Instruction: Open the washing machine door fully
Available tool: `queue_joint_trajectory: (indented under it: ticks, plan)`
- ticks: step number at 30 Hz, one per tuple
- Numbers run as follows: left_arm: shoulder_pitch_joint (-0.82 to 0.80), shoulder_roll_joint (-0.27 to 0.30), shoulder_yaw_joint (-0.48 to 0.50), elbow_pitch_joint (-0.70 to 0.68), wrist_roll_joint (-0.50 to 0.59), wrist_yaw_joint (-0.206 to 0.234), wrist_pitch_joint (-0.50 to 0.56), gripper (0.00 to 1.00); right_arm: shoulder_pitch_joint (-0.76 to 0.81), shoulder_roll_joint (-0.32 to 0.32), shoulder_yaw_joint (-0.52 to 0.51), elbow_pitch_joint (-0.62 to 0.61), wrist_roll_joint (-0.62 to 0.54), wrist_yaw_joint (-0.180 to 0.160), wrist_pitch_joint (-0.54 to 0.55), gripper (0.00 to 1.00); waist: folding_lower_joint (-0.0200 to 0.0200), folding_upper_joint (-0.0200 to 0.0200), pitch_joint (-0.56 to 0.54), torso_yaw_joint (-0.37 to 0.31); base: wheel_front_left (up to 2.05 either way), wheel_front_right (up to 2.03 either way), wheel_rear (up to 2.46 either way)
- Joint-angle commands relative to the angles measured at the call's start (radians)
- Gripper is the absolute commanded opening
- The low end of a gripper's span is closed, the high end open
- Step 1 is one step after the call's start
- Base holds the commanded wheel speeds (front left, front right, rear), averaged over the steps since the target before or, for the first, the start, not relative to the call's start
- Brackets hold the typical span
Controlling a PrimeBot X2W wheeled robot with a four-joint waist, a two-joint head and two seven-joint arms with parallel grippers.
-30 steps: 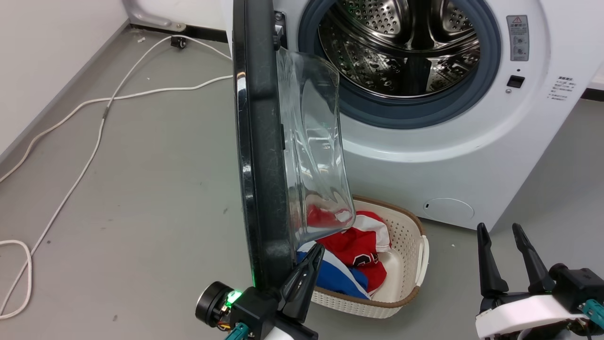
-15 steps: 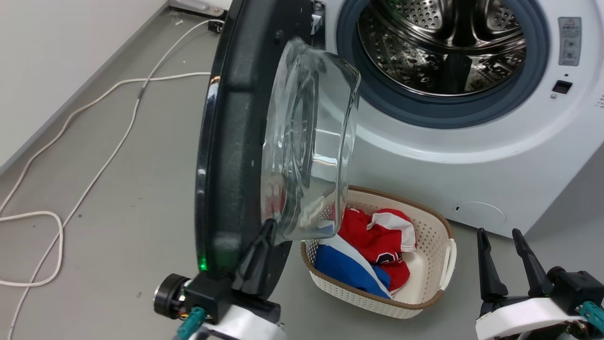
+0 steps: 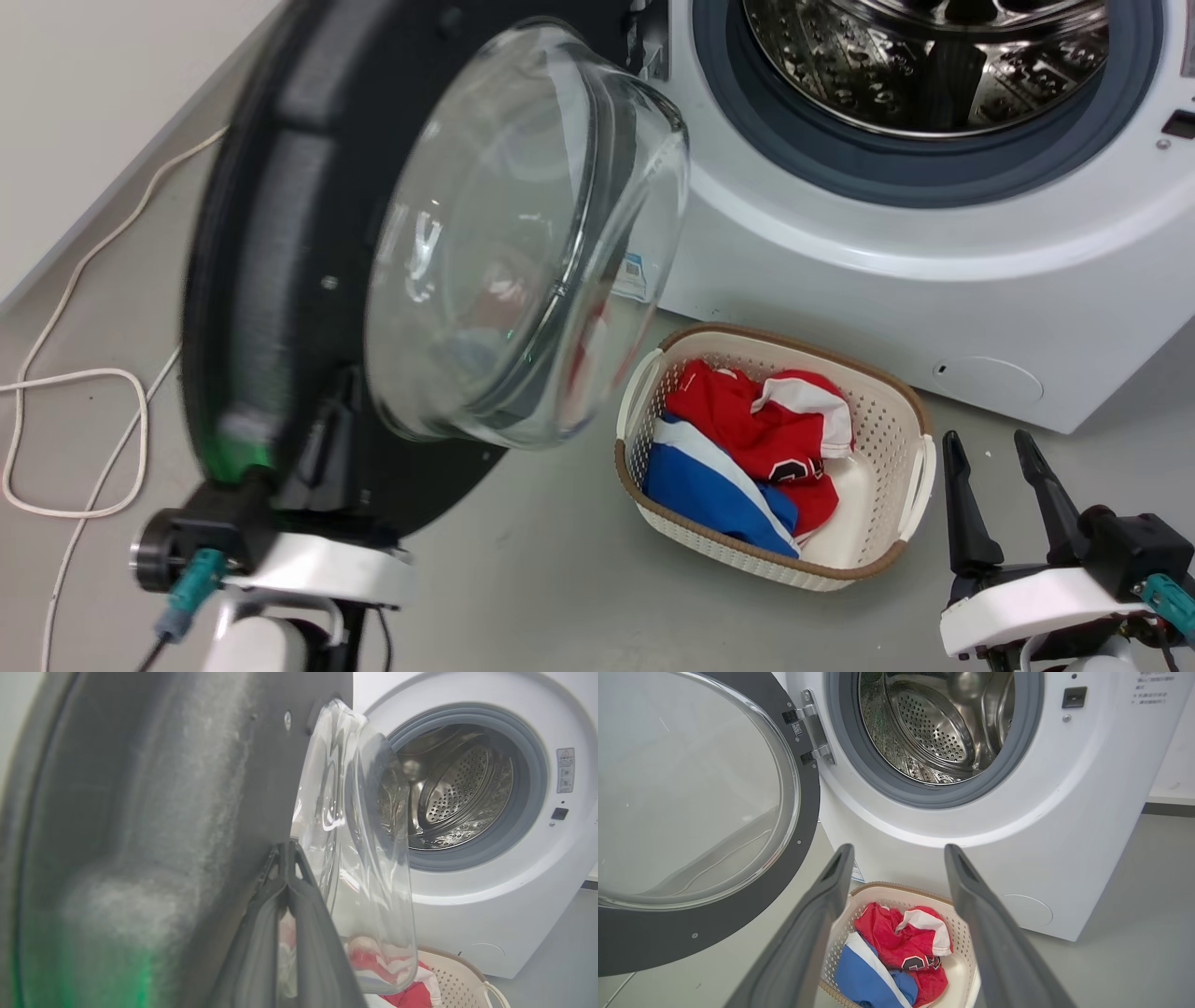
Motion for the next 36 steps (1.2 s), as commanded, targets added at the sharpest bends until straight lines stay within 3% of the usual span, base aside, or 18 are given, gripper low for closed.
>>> queue_joint_trajectory:
  ticks: [1,10,18,27,36]
  plan:
    - [-0.019,0.016,0.032,0.011,-0.009,0.007,-0.002,0.0,-0.015,0.002,-0.002,0.002,-0.004,-0.001,-0.002,1.0,0.0,0.0,0.013,-0.004,0.0,0.0,0.0]
    - [-0.106,0.132,0.208,0.11,-0.042,-0.008,-0.002,0.0,-0.038,-0.003,-0.025,-0.001,-0.049,-0.001,-0.002,1.0,0.0,0.0,0.091,-0.029,0.0,0.0,0.0]
    - [-0.174,0.178,0.286,0.188,-0.055,-0.017,-0.002,0.0,-0.051,-0.011,-0.028,0.004,-0.057,-0.001,-0.002,1.0,0.0,0.0,0.121,-0.043,0.0,0.0,0.0]
    - [-0.198,0.171,0.317,0.231,-0.032,-0.03,-0.002,0.0,-0.062,-0.01,-0.041,0.016,-0.053,-0.001,-0.002,1.0,0.0,0.0,0.119,-0.056,0.0,0.0,0.0]
    - [-0.157,0.119,0.256,0.206,0.015,-0.056,-0.002,0.0,-0.046,-0.002,-0.055,0.017,-0.031,-0.001,-0.002,1.0,0.0,0.0,0.049,-0.056,0.0,0.0,0.0]
